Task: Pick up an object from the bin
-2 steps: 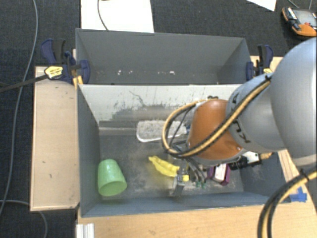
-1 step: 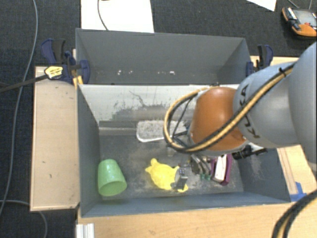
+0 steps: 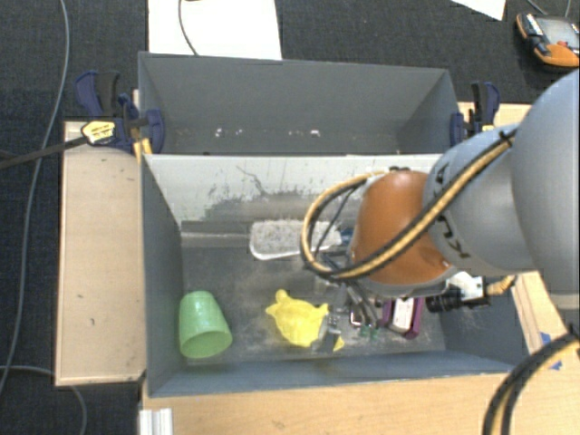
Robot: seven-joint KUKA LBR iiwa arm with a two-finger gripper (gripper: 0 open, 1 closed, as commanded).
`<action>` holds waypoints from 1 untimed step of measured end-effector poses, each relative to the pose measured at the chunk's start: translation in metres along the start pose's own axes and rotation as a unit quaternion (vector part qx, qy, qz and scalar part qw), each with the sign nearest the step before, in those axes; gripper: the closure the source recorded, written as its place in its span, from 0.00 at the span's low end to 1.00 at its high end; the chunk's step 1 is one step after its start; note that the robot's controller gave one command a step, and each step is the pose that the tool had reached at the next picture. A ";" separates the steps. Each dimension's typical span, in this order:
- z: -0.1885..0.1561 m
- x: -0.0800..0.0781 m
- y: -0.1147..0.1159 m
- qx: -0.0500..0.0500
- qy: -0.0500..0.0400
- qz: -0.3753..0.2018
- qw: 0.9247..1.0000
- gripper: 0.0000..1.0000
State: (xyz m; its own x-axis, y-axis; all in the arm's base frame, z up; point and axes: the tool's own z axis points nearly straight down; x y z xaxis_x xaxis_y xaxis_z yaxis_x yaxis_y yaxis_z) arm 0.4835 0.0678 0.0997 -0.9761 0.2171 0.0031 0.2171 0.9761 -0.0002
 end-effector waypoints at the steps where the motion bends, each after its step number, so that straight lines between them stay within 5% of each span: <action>1: 0.029 0.003 0.021 -0.002 -0.006 0.038 0.999 0.00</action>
Offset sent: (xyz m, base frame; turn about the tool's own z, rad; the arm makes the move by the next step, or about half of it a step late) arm -0.0036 0.0200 -0.0297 0.2089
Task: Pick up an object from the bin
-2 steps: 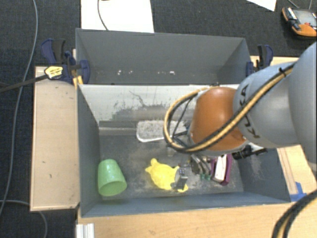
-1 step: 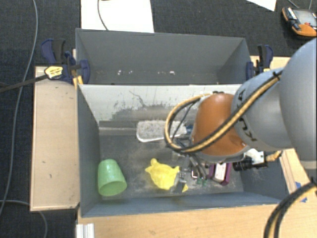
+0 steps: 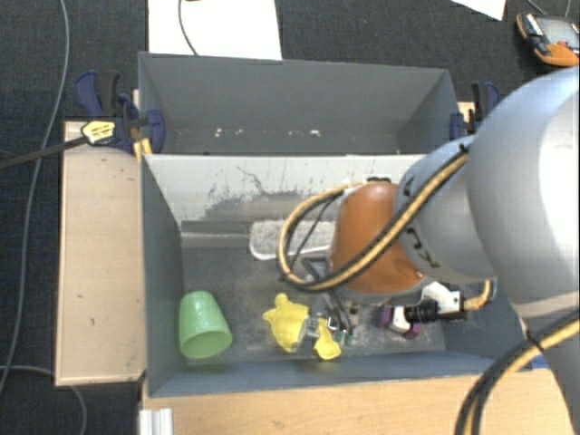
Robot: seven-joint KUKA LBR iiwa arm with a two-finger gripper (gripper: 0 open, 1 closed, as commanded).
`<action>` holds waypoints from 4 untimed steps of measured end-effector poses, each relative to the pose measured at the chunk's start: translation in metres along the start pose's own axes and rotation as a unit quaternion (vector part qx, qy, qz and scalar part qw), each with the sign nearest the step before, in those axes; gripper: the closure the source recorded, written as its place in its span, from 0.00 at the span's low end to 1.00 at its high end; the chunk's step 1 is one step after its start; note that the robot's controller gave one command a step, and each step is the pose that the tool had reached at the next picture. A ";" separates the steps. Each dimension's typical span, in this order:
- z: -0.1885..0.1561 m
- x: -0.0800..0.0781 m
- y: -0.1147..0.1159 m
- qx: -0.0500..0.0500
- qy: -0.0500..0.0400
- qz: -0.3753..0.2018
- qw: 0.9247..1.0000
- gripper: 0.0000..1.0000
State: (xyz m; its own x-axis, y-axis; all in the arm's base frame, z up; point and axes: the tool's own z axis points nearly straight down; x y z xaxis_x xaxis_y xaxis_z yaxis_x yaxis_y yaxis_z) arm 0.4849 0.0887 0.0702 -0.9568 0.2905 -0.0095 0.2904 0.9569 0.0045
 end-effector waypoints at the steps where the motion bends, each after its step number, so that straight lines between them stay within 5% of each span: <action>1: 0.000 0.004 -0.002 0.001 0.003 0.066 0.998 1.00; 3: -0.012 0.004 -0.002 0.001 0.003 0.065 0.998 1.00; 4: -0.060 0.005 -0.003 0.003 0.006 0.064 0.998 1.00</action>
Offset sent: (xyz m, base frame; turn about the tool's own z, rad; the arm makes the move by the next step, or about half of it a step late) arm 0.0000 0.0000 0.0000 0.0000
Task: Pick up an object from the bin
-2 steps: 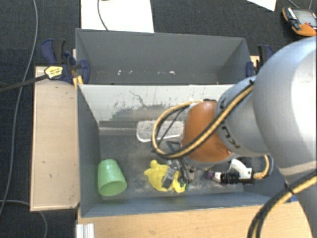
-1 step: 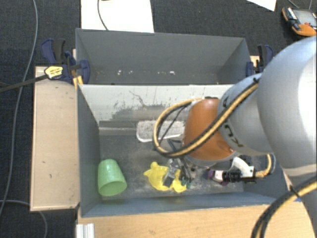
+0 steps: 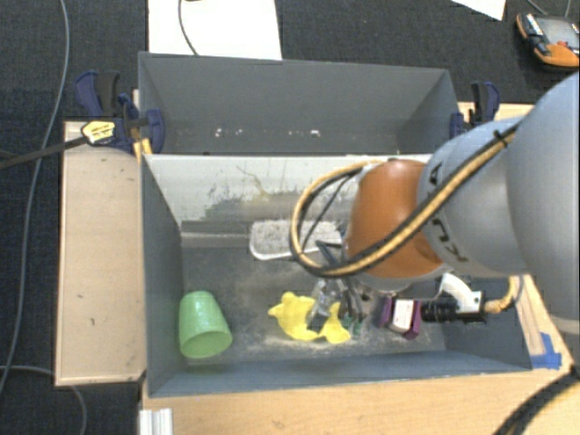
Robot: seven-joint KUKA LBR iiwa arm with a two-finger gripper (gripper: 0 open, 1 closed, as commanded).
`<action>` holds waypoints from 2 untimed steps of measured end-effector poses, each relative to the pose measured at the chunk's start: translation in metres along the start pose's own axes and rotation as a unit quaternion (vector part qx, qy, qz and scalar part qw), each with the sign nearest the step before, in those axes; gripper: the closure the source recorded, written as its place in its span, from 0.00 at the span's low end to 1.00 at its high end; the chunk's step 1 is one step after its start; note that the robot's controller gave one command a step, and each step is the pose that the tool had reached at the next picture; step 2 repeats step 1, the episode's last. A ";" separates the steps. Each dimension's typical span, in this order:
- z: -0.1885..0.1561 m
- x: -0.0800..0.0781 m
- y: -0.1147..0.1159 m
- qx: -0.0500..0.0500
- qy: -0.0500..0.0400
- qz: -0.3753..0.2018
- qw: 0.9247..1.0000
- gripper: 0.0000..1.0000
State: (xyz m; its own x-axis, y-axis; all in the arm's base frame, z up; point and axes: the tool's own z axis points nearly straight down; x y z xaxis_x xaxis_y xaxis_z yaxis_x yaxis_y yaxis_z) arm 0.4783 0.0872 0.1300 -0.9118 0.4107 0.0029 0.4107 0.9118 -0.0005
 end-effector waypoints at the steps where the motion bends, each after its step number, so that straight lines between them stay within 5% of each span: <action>1: -0.049 -0.001 0.001 -0.001 -0.002 0.000 1.000 1.00; 2: -0.049 -0.001 0.001 -0.001 -0.002 0.000 1.000 1.00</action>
Offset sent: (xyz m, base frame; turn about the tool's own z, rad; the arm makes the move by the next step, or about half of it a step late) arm 0.0013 0.0001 0.0563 -0.0001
